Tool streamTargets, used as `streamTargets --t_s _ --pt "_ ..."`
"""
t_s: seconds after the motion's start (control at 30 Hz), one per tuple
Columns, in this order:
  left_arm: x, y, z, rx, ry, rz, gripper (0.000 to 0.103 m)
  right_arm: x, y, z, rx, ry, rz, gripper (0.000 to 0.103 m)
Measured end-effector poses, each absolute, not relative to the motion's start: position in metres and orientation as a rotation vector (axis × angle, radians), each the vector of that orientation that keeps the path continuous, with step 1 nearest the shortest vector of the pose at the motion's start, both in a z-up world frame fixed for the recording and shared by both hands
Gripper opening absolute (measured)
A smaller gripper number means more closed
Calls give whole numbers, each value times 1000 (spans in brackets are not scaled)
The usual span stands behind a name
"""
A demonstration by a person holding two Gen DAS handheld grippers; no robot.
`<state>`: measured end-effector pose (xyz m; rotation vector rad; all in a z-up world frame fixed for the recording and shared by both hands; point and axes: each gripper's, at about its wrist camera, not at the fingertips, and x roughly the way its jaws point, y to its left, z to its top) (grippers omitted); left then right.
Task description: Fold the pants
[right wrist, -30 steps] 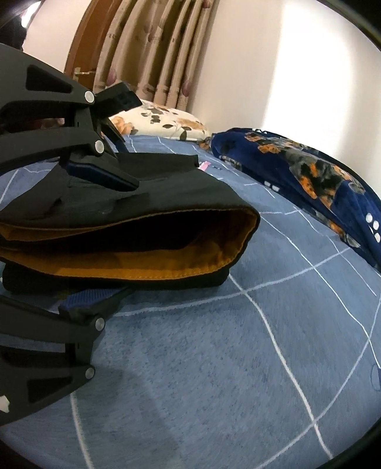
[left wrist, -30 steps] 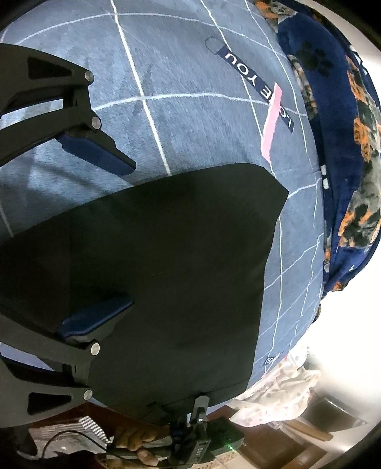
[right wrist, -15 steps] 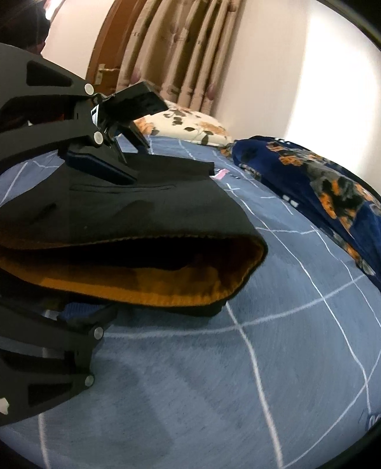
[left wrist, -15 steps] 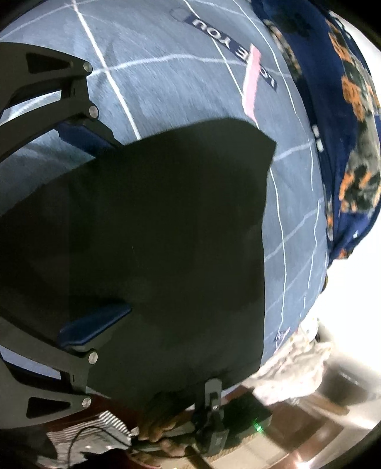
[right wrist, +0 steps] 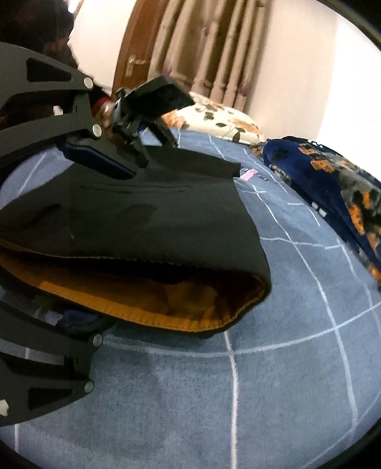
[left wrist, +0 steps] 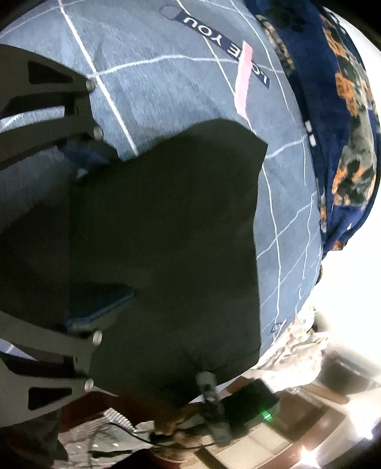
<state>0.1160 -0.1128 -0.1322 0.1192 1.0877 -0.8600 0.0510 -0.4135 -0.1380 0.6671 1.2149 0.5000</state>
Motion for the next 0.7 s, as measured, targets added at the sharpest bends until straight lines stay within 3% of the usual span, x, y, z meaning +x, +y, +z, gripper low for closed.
streamTargets --t_s 0.1,0.23,0.47,0.57,0.7 --pt "120 -109 -132 84 1097 -831 54 44 -416 -138 633 1210 437 42" --pt "119 -104 -126 51 1090 -813 40 39 -418 -138 704 1184 414 31" --pt "135 -83 -135 -90 1226 -858 40 36 -424 -143 802 1160 437 28" --pt "140 -76 -141 -145 1300 -942 51 40 -424 -144 762 1189 423 38" --pt "139 -81 -141 -140 1322 -1012 57 42 -425 -150 765 1219 460 43"
